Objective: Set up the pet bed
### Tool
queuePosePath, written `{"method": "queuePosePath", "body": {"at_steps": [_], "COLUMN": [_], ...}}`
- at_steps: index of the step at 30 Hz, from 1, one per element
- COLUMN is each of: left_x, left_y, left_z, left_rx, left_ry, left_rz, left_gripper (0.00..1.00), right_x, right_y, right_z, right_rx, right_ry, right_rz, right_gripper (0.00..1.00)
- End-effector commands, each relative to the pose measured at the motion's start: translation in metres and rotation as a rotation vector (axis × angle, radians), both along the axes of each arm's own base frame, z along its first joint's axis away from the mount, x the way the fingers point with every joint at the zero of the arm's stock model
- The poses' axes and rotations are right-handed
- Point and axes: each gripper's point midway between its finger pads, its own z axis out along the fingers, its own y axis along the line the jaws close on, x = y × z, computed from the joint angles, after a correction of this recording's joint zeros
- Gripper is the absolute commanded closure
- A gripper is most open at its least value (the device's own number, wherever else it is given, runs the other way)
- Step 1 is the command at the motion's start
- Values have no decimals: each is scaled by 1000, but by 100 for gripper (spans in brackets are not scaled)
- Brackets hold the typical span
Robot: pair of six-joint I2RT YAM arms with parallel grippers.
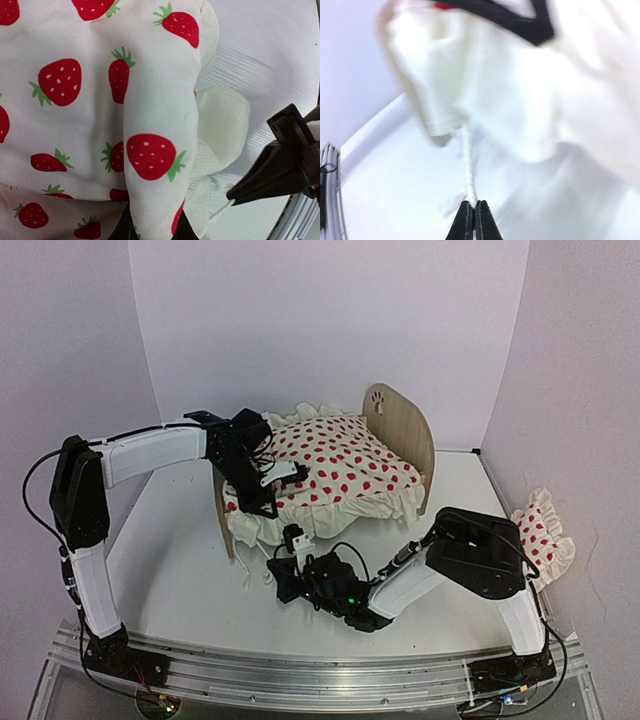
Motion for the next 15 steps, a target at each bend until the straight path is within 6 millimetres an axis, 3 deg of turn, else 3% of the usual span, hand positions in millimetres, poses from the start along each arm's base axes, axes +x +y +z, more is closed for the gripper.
{"method": "queuePosePath", "body": {"at_steps": [1,10,13,15], "left_x": [53,53,58,66], "left_y": [-16,-14,-9,-3], "left_z": [30,-18,-23,-23], "left_rx": [-107,-86,-84,-80], "left_ry": [-219,-205,-227,-249], "left_rz": [18,-35,-46,-50], "left_gripper": [100,99,94,96], "right_x": [-18,-18,-15,-12], "right_y": [7,15,17,22], "right_z": [-8,-22,-20,-15], "right_rx": [-87,-149,-143,-134], "right_ry": [126,309,368,387], "right_rz": [87,81,82,86], "right_gripper": [100,100,100,100]}}
